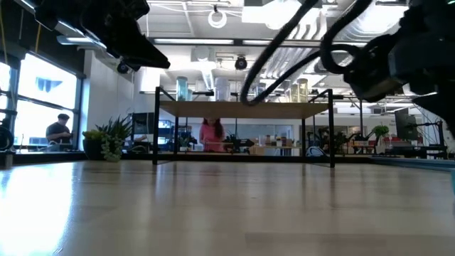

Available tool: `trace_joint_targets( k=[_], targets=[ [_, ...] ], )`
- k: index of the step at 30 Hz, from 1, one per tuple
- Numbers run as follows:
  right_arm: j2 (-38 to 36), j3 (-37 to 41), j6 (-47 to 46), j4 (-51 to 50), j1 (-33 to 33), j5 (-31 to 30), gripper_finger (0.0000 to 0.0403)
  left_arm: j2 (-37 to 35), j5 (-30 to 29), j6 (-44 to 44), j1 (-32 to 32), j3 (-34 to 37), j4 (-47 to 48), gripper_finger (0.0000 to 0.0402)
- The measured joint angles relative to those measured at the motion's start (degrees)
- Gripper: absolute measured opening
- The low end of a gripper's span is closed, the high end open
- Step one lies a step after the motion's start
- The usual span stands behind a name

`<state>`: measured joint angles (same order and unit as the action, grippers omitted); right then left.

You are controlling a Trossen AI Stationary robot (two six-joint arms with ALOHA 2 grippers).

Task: Pick and place medicine bottles onto shelf by color
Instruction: Put the blue pill bottle on the shelf aligned with the other blue pill bottle

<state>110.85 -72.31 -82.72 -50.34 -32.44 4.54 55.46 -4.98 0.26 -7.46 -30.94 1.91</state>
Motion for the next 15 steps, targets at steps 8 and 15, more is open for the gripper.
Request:
trace_joint_targets(
  k=[8,15],
  targets=[
    [0.0,0.0,10.92,5.32,3.56,-0.14,0.0068,0.0,0.64,-4.16,0.0,0.0,0.0,0.0102],
    [0.07,0.02,19.15,13.47,7.83,0.2,0.0068,0.0,6.7,-2.16,0.01,0.0,0.0,0.0101]
  ],
)
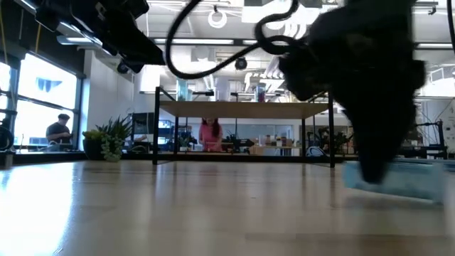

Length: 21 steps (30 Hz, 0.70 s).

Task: Pick and place medicine bottles onto shelf by color
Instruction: Put the blue pill bottle on the shelf aligned with the other blue pill bottle

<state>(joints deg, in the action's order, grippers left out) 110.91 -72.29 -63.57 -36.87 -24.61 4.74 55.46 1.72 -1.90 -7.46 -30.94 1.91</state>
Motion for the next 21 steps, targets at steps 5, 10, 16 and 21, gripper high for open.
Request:
trace_joint_targets(
  k=[5,10,16,21],
  targets=[
    [0.0,0.0,4.67,4.88,3.08,1.76,0.0068,-0.01,0.87,3.72,0.01,0.0,0.0,0.0101],
    [0.0,0.04,5.57,9.27,6.56,5.04,0.0068,0.0,0.85,11.53,0.08,0.0,0.0,0.0101],
    [0.0,0.04,5.35,19.08,11.13,10.92,0.0068,0.0,0.72,20.7,0.27,0.0,0.0,0.0101],
    [0.0,0.04,3.2,30.26,14.97,15.48,0.0068,0.0,0.59,25.88,2.5,0.0,0.09,0.0101]
  ],
)
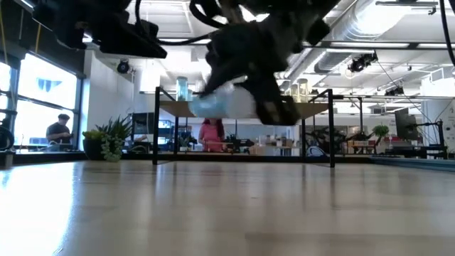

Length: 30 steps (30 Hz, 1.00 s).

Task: Pick and place medicine bottles onto shelf by color
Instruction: Put the blue pill bottle on the shelf aligned with the other blue pill bottle

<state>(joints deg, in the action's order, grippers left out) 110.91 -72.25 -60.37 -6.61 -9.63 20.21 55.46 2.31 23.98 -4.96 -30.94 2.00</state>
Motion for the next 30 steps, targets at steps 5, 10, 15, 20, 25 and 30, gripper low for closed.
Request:
trace_joint_targets(
  k=[5,10,15,20,25,30],
  targets=[
    [0.0,0.0,-2.13,7.24,3.39,2.98,0.0068,-0.01,-4.86,7.02,4.2,0.0,2.89,0.0101],
    [0.0,0.0,-8.67,10.54,6.09,4.59,0.0068,0.0,-12.61,8.84,9.33,0.0,5.45,0.0101],
    [0.0,0.0,-11.79,12.45,8.25,6.93,0.0068,0.0,-17.46,8.84,14.54,0.0,5.55,0.0101],
    [0.0,0.0,-15.82,16.62,9.63,9.53,0.0068,0.04,-21.93,10.8,19.24,0.0,5.51,0.0101],
    [0.0,0.0,-20.84,23.97,10.04,10.27,0.0068,0.07,-27.25,14.03,23.02,0.0,5.37,0.0101],
    [0.0,0.0,-23.62,29.92,10.81,10.2,0.0068,2.39,-34.99,19.07,25.78,0.04,2.17,0.0101]
  ],
)
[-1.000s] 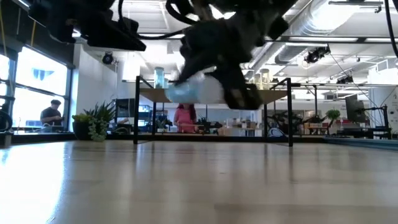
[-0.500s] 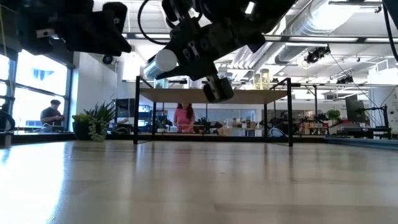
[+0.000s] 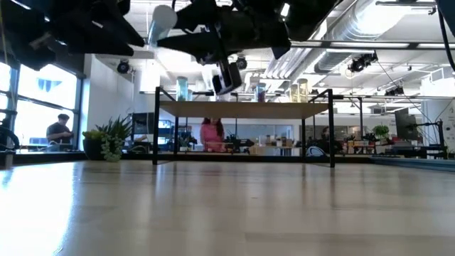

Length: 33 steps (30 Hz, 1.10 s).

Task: Pick and place medicine bottles onto shelf by color
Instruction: Put the blue pill bottle on the shelf aligned with the other blue pill bottle

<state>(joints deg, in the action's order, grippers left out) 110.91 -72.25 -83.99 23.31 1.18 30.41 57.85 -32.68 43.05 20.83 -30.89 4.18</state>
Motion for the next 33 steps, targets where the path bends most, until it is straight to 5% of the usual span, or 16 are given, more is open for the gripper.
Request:
trace_joint_targets(
  k=[9,24,33],
  targets=[
    [0.0,0.0,-0.02,5.07,0.7,-0.22,0.0068,9.55,-18.81,5.8,3.05,-0.07,-12.72,0.0101],
    [0.0,0.0,0.43,5.61,0.3,0.68,0.0068,20.49,-43.93,2.16,14.13,-0.04,-14.34,0.0101],
    [0.0,0.0,0.45,5.59,0.13,0.68,0.0068,20.67,-47.74,3.51,16.82,-0.04,-15.21,0.0101]
  ],
)
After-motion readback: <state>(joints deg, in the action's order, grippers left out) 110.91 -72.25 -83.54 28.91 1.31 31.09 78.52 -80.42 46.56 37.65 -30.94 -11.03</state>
